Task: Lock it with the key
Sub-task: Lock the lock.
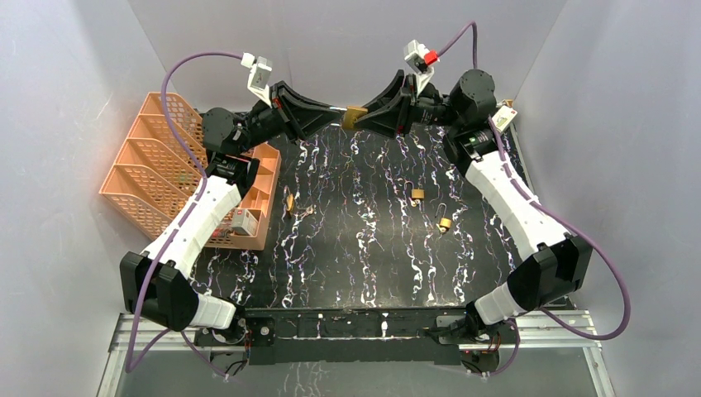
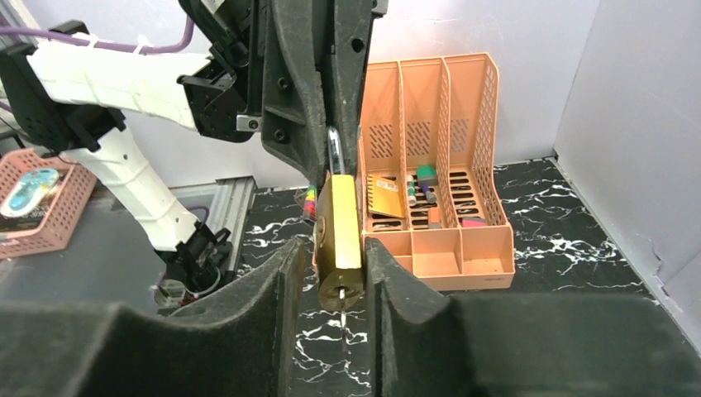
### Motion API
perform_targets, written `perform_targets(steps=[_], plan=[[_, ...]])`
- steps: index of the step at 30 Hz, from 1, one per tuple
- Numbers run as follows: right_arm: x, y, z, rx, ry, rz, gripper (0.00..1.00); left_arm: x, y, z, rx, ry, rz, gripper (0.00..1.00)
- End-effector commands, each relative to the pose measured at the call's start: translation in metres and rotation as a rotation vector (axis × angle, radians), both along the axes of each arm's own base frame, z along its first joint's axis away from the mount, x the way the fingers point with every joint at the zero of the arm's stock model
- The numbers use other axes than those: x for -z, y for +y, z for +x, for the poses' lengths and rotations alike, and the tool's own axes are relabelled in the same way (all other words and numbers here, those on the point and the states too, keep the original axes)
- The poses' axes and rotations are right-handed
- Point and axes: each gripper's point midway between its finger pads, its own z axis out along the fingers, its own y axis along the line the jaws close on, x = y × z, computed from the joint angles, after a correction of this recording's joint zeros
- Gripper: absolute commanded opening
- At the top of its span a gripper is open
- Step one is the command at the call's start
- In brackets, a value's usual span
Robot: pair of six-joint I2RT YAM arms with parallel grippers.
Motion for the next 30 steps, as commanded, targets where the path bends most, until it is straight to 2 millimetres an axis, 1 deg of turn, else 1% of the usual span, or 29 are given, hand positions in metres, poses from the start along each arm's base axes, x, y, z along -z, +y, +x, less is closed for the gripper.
perform_targets(steps=[1, 2, 3, 5, 8, 9, 10, 11, 12, 14, 15, 16, 19, 20, 21, 22, 23, 25, 30], plan=[[-0.031, -0.002, -0.01, -0.039, -0.079, 0.039, 0.33, -0.042, 0.011, -0.02, -0.038, -0.143, -0.074, 0.0], [-0.031, -0.002, -0.011, -0.052, -0.073, 0.039, 0.28, -0.041, 0.011, -0.019, -0.038, -0.142, -0.077, 0.0], [-0.031, -0.001, -0.012, -0.063, -0.066, 0.039, 0.2, -0.042, 0.011, -0.019, -0.037, -0.141, -0.08, 0.0], [-0.034, -0.001, -0.012, -0.078, -0.046, 0.038, 0.0, -0.041, 0.011, -0.018, -0.038, -0.138, -0.082, 0.0], [-0.04, -0.003, -0.014, -0.091, -0.018, 0.044, 0.0, -0.039, 0.011, -0.018, -0.032, -0.126, -0.083, 0.0], [-0.041, -0.006, -0.015, -0.097, -0.012, 0.039, 0.0, -0.039, 0.011, -0.02, -0.025, -0.123, -0.08, 0.08], [-0.043, -0.01, -0.016, -0.102, -0.01, 0.03, 0.0, -0.038, 0.012, -0.022, -0.018, -0.118, -0.073, 0.3], [-0.044, -0.015, -0.016, -0.104, -0.005, 0.017, 0.0, -0.037, 0.014, -0.023, -0.013, -0.107, -0.061, 0.55], [-0.044, -0.021, -0.016, -0.111, -0.001, 0.0, 0.0, -0.036, 0.016, -0.023, -0.002, -0.085, -0.039, 0.7], [-0.041, -0.037, -0.017, -0.134, 0.011, -0.041, 0.0, -0.034, 0.021, -0.022, 0.02, -0.039, 0.033, 0.96], [-0.04, -0.044, -0.02, -0.156, 0.019, -0.063, 0.0, -0.033, 0.023, -0.02, 0.028, -0.012, 0.063, 0.98], [-0.038, -0.05, -0.022, -0.174, 0.037, -0.085, 0.0, -0.035, 0.026, -0.023, 0.055, -0.005, 0.089, 0.98], [-0.036, -0.056, -0.03, -0.193, 0.037, -0.109, 0.0, -0.032, 0.032, -0.029, 0.14, 0.02, 0.129, 0.97], [-0.035, -0.057, -0.03, -0.196, 0.038, -0.112, 0.0, -0.031, 0.032, -0.031, 0.172, 0.03, 0.144, 0.94], [-0.035, -0.057, -0.031, -0.203, 0.039, -0.115, 0.0, -0.029, 0.032, -0.033, 0.205, 0.047, 0.16, 0.88], [-0.034, -0.057, -0.03, -0.205, 0.05, -0.118, 0.0, -0.024, 0.03, -0.032, 0.244, 0.074, 0.178, 0.84], [-0.034, -0.056, -0.029, -0.209, 0.058, -0.12, 0.0, -0.022, 0.03, -0.035, 0.277, 0.095, 0.189, 0.82], [-0.032, -0.055, -0.027, -0.21, 0.069, -0.12, 0.0, -0.013, 0.025, -0.036, 0.342, 0.141, 0.207, 0.72], [-0.034, -0.049, -0.031, -0.22, 0.063, -0.112, 0.0, 0.004, 0.01, -0.045, 0.423, 0.18, 0.232, 0.66]])
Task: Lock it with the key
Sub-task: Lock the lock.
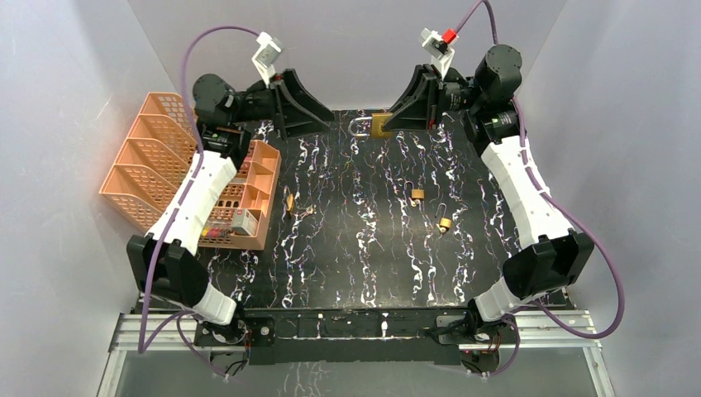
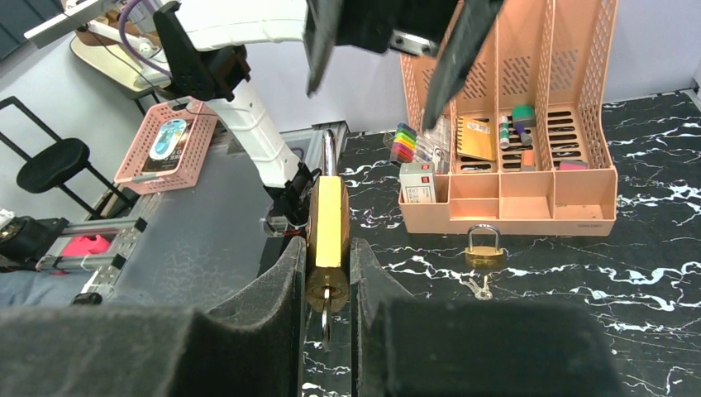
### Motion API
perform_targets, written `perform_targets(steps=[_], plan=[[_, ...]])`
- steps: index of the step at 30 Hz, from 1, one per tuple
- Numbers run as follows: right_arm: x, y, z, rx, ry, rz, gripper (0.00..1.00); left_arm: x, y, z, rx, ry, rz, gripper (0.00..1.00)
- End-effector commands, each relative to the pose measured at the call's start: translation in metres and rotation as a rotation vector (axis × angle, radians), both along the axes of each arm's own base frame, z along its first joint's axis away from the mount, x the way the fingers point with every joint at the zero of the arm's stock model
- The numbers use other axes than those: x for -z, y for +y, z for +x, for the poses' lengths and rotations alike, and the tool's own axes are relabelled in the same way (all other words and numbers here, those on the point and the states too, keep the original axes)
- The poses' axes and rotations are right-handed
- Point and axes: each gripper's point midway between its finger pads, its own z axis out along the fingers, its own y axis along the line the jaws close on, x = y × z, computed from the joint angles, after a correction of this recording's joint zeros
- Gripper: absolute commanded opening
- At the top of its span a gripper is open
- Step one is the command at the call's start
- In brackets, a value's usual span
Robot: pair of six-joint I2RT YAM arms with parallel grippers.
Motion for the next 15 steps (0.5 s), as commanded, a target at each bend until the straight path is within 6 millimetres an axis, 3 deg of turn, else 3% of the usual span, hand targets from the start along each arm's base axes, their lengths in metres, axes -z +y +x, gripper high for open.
perform_targets(steps=[1, 15], plan=[[-0.026, 0.001, -0.016, -0.017, -0.097, 0.033, 0.0, 0.011, -0.008, -0.024, 0.124, 0.04, 0.047, 0.64], [-0.021, 0.015, -0.013, -0.04, -0.071, 0.035, 0.0, 0.009, -0.024, -0.027, 0.15, -0.01, 0.022, 0.46]])
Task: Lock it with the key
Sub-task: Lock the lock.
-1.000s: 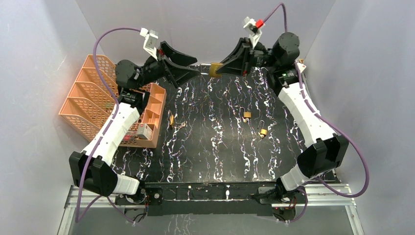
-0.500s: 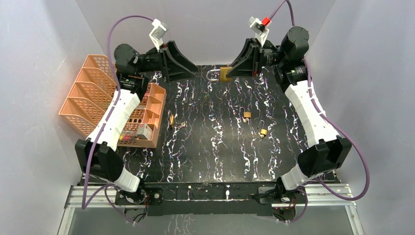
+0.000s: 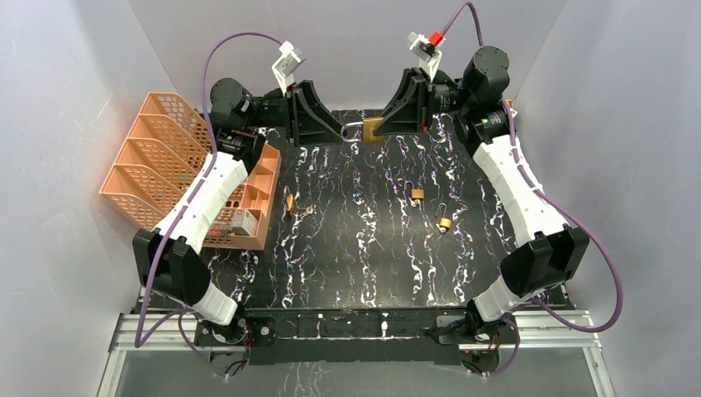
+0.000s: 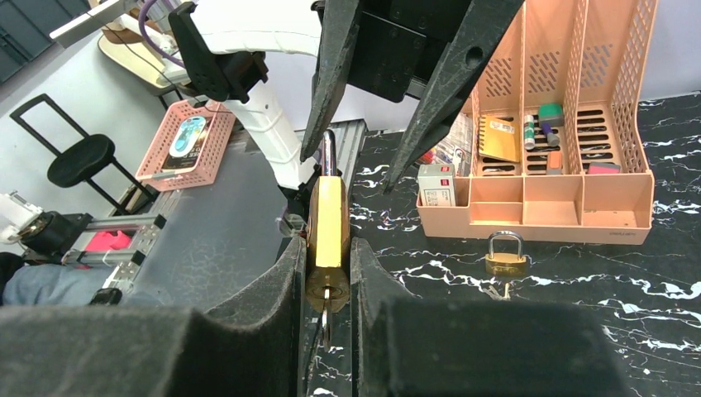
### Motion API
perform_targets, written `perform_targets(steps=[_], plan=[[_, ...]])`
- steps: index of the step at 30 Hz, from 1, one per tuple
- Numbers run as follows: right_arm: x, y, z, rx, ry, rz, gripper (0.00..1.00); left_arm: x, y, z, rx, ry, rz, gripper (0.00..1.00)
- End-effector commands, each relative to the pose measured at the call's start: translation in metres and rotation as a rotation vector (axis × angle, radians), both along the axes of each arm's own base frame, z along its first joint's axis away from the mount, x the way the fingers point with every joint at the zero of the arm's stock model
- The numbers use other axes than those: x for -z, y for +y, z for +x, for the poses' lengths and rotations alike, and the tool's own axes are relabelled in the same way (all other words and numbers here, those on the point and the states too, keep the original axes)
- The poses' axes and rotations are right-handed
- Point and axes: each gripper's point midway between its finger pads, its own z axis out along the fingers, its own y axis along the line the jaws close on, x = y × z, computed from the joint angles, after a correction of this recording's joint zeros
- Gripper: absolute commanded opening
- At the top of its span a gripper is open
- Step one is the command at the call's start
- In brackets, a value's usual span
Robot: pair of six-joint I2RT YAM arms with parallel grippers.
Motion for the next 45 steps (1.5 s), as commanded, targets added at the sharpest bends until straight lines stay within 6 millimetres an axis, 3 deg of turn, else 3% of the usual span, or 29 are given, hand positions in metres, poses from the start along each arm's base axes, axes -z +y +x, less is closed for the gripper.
perform_targets(steps=[1, 9, 21, 27, 37, 45], plan=[[-0.024, 0.0, -0.005, 0.009, -0.098, 0.042, 0.0, -0.018, 0.002, -0.01, 0.013, -0.078, -0.029, 0.45], [-0.02, 0.0, -0.005, 0.004, -0.087, 0.036, 0.0, -0.02, 0.002, -0.011, 0.015, -0.087, -0.039, 0.39], [-0.015, 0.0, -0.006, -0.001, -0.076, 0.029, 0.0, -0.023, 0.0, -0.006, 0.004, -0.087, -0.051, 0.18], [-0.013, 0.0, -0.005, -0.004, -0.069, 0.026, 0.0, -0.025, -0.001, -0.003, -0.012, -0.089, -0.065, 0.0], [-0.016, 0.002, -0.007, -0.007, -0.073, 0.031, 0.0, -0.019, -0.008, -0.005, -0.001, -0.084, -0.066, 0.0], [-0.016, 0.003, -0.015, -0.03, -0.068, 0.033, 0.0, -0.013, -0.008, 0.006, -0.097, -0.162, -0.082, 0.0]])
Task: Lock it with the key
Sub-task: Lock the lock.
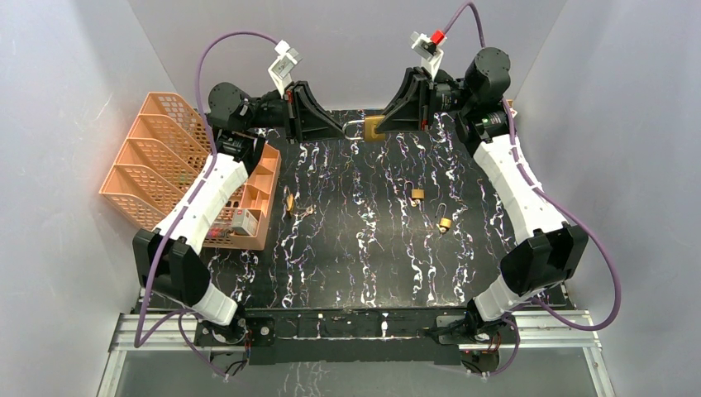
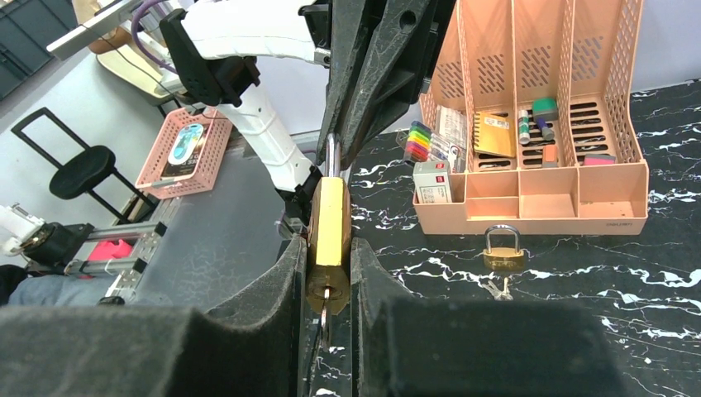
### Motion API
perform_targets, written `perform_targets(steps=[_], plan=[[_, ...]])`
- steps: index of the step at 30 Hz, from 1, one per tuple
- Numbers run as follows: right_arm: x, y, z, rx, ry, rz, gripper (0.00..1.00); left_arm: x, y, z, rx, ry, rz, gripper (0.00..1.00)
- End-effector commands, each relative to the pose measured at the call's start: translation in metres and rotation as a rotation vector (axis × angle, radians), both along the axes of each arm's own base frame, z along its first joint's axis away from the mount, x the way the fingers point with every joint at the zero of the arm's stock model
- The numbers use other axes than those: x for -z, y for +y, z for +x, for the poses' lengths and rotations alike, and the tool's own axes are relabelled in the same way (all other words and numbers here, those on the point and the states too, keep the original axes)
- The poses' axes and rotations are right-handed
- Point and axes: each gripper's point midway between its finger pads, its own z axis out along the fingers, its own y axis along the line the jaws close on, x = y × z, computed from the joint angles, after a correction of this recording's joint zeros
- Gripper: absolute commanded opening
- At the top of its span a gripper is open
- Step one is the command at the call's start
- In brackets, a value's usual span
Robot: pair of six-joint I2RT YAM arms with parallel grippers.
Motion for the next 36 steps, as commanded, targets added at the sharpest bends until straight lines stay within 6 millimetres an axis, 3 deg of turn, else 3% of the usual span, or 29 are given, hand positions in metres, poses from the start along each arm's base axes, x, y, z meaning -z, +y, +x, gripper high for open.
perform_targets(steps=[1, 5, 26, 36], plan=[[-0.019, 0.003, -0.021, -0.043, -0.091, 0.034, 0.0, -0.007, -0.005, 0.009, -0.109, -0.09, -0.037, 0.0], [-0.018, 0.003, -0.021, -0.049, -0.089, 0.03, 0.0, 0.002, -0.005, 0.024, -0.203, -0.102, 0.01, 0.0], [-0.017, 0.014, -0.016, -0.051, -0.083, 0.046, 0.0, 0.006, -0.026, 0.014, -0.129, -0.07, -0.003, 0.0], [-0.016, 0.031, -0.02, -0.067, -0.069, 0.068, 0.0, 0.006, -0.035, 0.019, -0.152, -0.086, -0.022, 0.0]])
